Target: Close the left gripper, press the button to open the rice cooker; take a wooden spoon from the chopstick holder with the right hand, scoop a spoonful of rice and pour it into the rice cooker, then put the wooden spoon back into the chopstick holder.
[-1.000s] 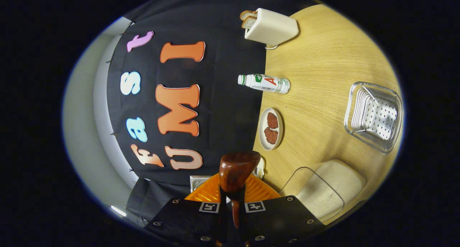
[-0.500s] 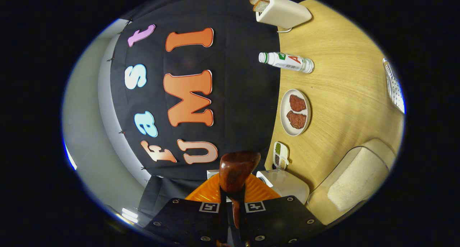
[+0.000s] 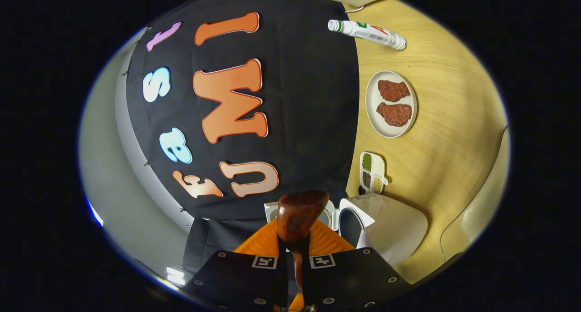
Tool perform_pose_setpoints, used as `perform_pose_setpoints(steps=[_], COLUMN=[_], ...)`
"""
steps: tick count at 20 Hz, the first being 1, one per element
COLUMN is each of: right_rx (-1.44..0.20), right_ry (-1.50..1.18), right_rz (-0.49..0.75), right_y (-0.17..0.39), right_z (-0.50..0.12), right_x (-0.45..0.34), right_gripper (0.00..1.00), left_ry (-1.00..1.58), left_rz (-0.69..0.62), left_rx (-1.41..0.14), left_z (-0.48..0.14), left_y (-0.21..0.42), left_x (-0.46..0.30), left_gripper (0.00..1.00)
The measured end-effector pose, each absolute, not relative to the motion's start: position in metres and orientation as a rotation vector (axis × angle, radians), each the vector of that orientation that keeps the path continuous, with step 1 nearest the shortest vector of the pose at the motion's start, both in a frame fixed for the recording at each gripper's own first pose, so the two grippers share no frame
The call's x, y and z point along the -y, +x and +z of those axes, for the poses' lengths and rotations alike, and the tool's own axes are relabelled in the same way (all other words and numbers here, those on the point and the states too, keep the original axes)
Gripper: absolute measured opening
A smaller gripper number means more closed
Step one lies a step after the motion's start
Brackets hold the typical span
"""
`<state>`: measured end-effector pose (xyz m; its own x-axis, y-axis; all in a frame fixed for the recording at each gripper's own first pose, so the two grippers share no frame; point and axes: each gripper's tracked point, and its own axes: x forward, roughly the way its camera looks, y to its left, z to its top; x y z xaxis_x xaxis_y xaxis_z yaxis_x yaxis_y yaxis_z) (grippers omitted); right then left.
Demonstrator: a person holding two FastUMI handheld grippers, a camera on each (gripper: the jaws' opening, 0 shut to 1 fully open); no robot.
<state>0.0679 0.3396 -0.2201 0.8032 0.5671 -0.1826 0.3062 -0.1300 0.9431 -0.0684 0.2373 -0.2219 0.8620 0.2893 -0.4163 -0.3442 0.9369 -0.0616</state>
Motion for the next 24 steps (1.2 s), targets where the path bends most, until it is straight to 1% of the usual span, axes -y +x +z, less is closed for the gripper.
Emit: perform_pose_setpoints(steps=[6,12,17,21,24], right_rx=[-0.694,-0.703,-0.691,-0.722,-0.710], right_ry=[1.677,1.546,1.307,1.149,1.016], right_rz=[0.310,0.312,0.313,0.306,0.305], right_y=[0.116,0.153,0.179,0.177,0.180], right_z=[-0.198,-0.190,-0.196,-0.214,-0.221], right_x=[-0.394,-0.430,-0.449,-0.466,-0.476], right_gripper=[0.12,0.11,0.11,0.11,0.12], left_ry=[-0.103,-0.087,-0.023,-0.035,-0.032], left_rz=[0.409,0.445,0.469,0.477,0.493], left_rx=[-0.403,-0.386,-0.345,-0.341,-0.338], left_z=[-0.220,-0.218,-0.206,-0.207,-0.206], left_y=[-0.086,-0.095,-0.096,-0.096,-0.102], left_x=[-0.268,-0.287,-0.300,-0.304,-0.312], left_gripper=[1.00,1.00,1.00,1.00,1.00])
